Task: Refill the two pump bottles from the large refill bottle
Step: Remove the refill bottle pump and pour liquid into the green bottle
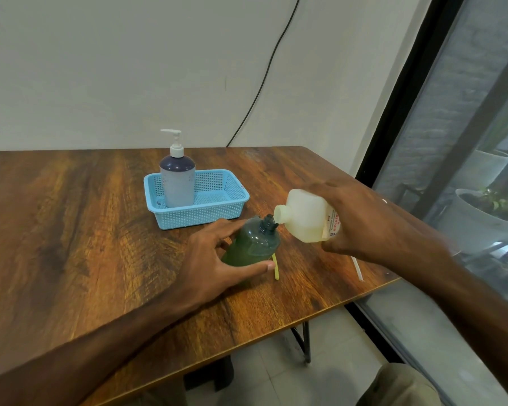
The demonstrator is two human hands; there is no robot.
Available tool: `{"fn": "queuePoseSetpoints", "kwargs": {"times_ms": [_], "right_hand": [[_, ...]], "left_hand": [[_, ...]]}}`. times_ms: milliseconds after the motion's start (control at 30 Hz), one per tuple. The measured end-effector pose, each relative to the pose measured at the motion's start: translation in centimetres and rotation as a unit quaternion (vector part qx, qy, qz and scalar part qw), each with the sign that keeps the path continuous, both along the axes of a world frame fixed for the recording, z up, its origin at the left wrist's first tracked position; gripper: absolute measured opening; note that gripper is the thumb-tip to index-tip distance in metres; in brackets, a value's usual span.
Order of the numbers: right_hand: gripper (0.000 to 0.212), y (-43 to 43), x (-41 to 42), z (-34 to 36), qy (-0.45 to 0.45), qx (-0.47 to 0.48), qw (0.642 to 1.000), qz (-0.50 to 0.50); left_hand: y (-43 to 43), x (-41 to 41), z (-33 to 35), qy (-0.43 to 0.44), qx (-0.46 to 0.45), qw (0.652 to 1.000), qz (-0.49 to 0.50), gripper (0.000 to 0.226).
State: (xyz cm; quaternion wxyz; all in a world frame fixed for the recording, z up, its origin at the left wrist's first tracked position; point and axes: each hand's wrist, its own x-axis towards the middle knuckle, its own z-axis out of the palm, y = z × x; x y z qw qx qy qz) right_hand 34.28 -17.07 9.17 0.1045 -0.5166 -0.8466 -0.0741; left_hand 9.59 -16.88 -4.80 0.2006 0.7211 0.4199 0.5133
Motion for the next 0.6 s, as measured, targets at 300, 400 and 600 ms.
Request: {"fn": "queuePoseSetpoints", "kwargs": {"times_ms": [300, 400, 600], "right_hand": [[0.092, -0.08, -0.10, 0.03, 0.003, 0.004, 1.000, 0.003], [0.094, -0.08, -0.11, 0.11, -0.004, 0.002, 1.000, -0.002], [0.095, -0.01, -0.26, 0.16, -0.007, 0.002, 1.000, -0.003]], "left_hand": [[-0.02, -0.01, 0.08, 0.001, 0.004, 1.000, 0.000, 0.081], [-0.01, 0.03, 0.10, -0.002, 0.003, 1.000, -0.001, 0.080], [0.03, 0.01, 0.06, 0.000, 0.001, 1.000, 0.001, 0.080]]}}
